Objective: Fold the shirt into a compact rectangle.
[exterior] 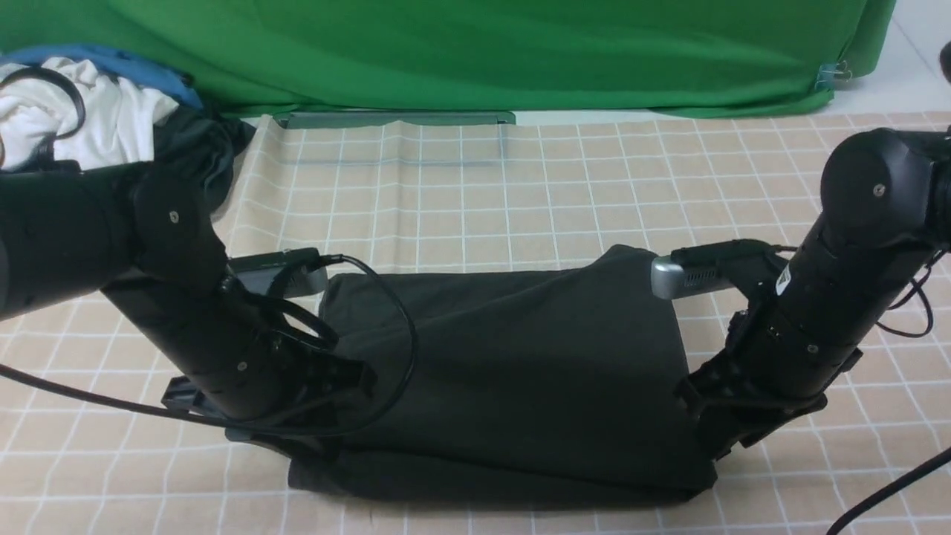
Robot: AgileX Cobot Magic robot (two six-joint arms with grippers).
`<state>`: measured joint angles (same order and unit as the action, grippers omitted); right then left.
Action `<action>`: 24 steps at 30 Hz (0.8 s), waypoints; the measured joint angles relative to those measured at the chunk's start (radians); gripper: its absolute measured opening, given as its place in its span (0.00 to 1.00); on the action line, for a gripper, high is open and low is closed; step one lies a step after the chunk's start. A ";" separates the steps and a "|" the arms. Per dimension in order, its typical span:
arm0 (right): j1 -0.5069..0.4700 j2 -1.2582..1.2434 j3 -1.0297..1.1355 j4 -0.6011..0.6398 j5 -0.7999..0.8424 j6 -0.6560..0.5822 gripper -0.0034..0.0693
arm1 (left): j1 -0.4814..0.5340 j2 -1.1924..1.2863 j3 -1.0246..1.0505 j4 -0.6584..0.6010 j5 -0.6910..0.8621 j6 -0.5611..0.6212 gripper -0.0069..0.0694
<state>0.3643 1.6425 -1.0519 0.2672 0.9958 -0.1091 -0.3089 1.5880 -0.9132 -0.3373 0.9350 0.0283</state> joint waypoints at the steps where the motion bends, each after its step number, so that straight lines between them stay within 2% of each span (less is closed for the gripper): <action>1: 0.000 -0.030 0.000 -0.006 0.000 0.000 0.40 | 0.000 0.000 -0.005 0.017 0.019 0.000 0.36; 5: 0.000 -0.197 0.000 -0.042 0.008 0.007 0.23 | 0.000 -0.003 -0.039 0.088 0.120 -0.018 0.49; 9: 0.000 -0.412 0.000 -0.112 0.005 0.038 0.19 | 0.000 -0.063 -0.054 0.120 0.150 -0.037 0.51; 10: -0.001 -0.479 0.000 -0.131 -0.004 0.045 0.19 | 0.000 -0.097 -0.055 0.120 0.150 -0.038 0.50; 13: -0.002 -0.680 0.000 -0.179 -0.067 0.061 0.18 | 0.000 -0.215 -0.056 0.122 0.151 -0.044 0.38; 15: -0.002 -0.833 0.004 -0.205 -0.152 0.063 0.18 | 0.000 -0.350 -0.056 0.122 0.153 -0.045 0.24; 17: -0.002 -0.958 0.021 -0.222 -0.241 0.064 0.18 | 0.000 -0.433 -0.056 0.122 0.155 -0.046 0.16; 20: -0.002 -1.168 0.085 -0.244 -0.409 0.057 0.17 | 0.000 -0.652 -0.056 0.128 0.149 -0.046 0.11; 24: -0.002 -1.403 0.216 -0.267 -0.575 0.010 0.15 | 0.000 -0.888 -0.056 0.133 0.121 -0.046 0.11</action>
<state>0.3626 0.2396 -0.8358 0.0000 0.4203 -0.0987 -0.3089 0.6996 -0.9692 -0.2040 1.0563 -0.0176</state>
